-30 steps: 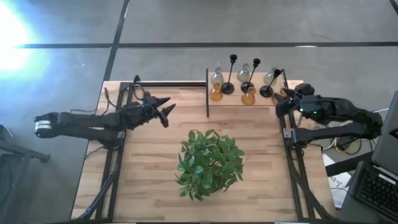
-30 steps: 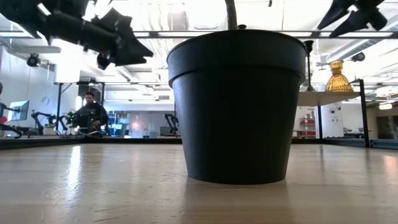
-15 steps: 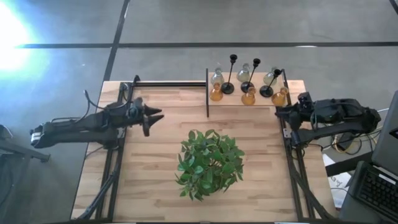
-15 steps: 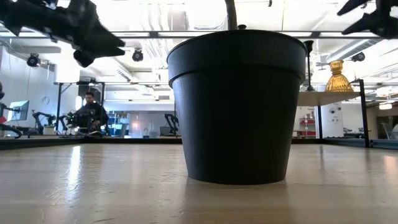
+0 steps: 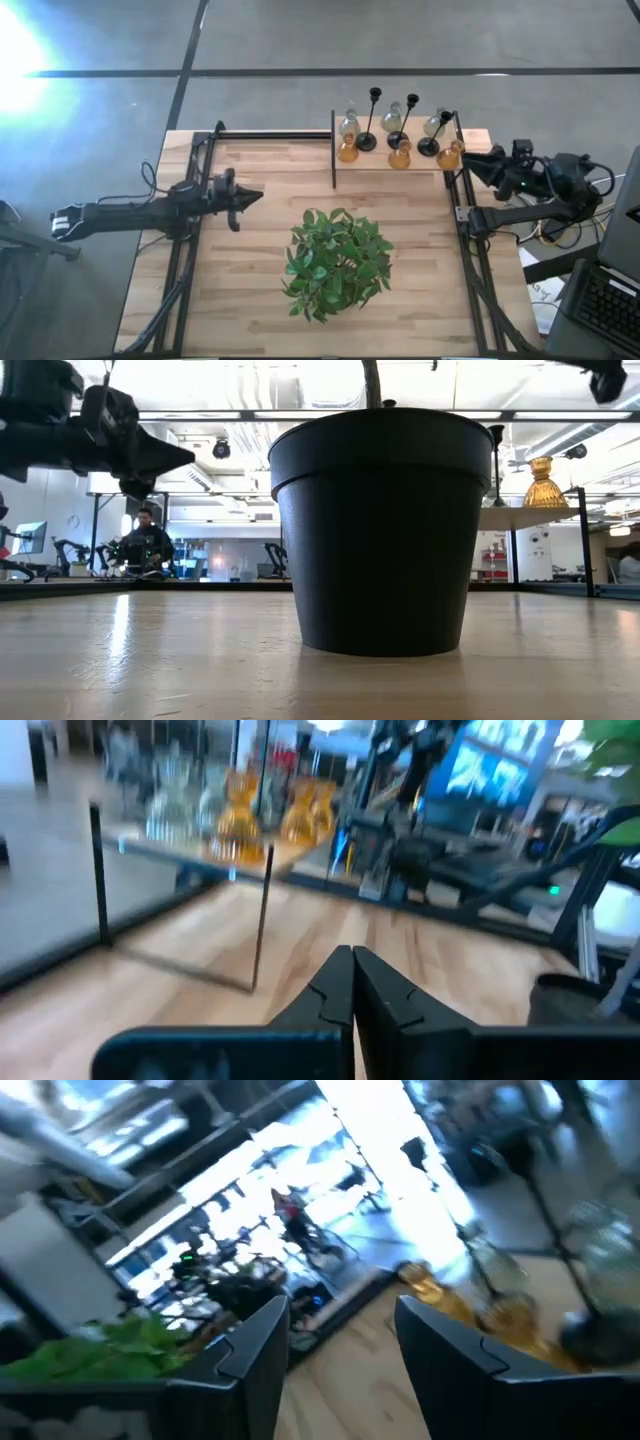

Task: Pick & Place candle stick holders
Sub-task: Return to Home Position

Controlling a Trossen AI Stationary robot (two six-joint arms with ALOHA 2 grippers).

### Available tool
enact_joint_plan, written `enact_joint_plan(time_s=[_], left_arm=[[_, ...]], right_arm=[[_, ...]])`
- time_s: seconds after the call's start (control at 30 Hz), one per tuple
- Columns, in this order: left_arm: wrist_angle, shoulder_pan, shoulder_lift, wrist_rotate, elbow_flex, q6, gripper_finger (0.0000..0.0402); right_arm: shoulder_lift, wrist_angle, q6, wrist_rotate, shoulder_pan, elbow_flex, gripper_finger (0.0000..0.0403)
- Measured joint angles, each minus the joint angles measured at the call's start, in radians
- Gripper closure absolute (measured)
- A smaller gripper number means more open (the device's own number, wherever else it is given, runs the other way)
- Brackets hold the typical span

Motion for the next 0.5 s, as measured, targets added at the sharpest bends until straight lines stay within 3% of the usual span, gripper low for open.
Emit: enact_joint_plan(time_s=[0.07, 0.23, 0.5], left_arm=[[0.061, 0.000, -0.001, 0.001, -0.033, 0.038, 0.0398], [-0.056, 0.000, -0.001, 0.000, -0.050, 0.114, 0.0399], [-0.163, 0.000, -0.001, -0.004, -0.050, 0.056, 0.0387]], right_arm=[[-0.005, 0.055, -0.059, -0.040, 0.000, -0.002, 0.0230], [-0.003, 0.148, -0.129, -0.133, 0.000, -0.001, 0.0261], [0.008, 0.148, -0.187, -0.135, 0.000, -0.002, 0.0328]])
